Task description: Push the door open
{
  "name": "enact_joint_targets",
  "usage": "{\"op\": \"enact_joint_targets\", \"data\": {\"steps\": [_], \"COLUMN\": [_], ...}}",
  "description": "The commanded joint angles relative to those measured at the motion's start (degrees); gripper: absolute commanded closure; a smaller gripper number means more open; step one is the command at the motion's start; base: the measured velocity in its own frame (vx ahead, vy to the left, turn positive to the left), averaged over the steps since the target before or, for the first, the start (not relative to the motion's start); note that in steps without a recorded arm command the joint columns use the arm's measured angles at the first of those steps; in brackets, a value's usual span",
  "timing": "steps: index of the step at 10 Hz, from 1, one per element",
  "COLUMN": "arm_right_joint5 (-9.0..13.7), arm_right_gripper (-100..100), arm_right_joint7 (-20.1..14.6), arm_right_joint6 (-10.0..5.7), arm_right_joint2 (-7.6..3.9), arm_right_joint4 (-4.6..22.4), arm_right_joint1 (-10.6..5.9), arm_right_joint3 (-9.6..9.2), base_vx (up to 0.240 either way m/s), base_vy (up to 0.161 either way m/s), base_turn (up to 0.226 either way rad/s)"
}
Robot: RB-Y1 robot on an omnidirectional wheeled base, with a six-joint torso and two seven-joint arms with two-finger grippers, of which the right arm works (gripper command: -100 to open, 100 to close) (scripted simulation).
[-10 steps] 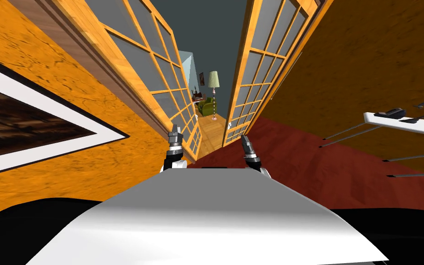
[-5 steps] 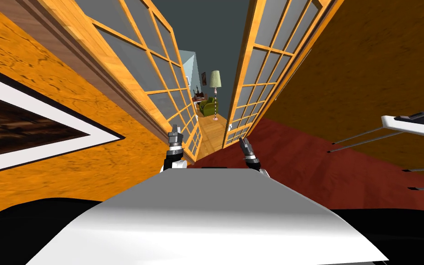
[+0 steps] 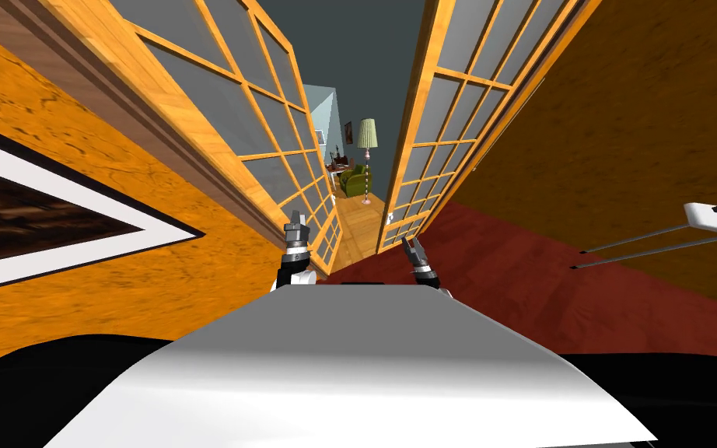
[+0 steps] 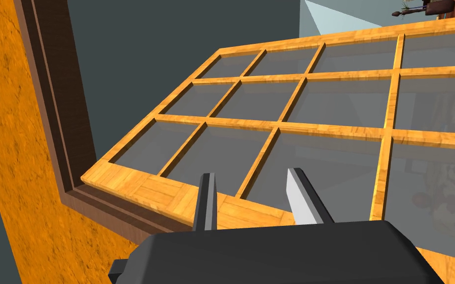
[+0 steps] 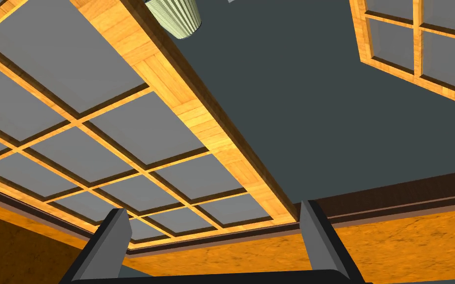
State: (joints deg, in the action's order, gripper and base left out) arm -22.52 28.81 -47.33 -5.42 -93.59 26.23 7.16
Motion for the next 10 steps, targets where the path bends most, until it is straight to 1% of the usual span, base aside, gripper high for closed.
{"op": "enact_joint_targets", "data": {"steps": [1,10], "arm_right_joint5": [-1.04,-6.50], "arm_right_gripper": [-100,-100], "arm_right_joint7": [1.77,10.63], "arm_right_joint6": [-0.73,-4.25], "arm_right_joint2": [0.11,1.19], "arm_right_joint4": [1.54,10.35], "arm_right_joint1": [0.01,-0.80], "arm_right_joint3": [0.48,3.02], "base_vx": [0.086,0.079], "base_vy": [-0.068,-0.073], "base_turn": [0.068,0.070]}}
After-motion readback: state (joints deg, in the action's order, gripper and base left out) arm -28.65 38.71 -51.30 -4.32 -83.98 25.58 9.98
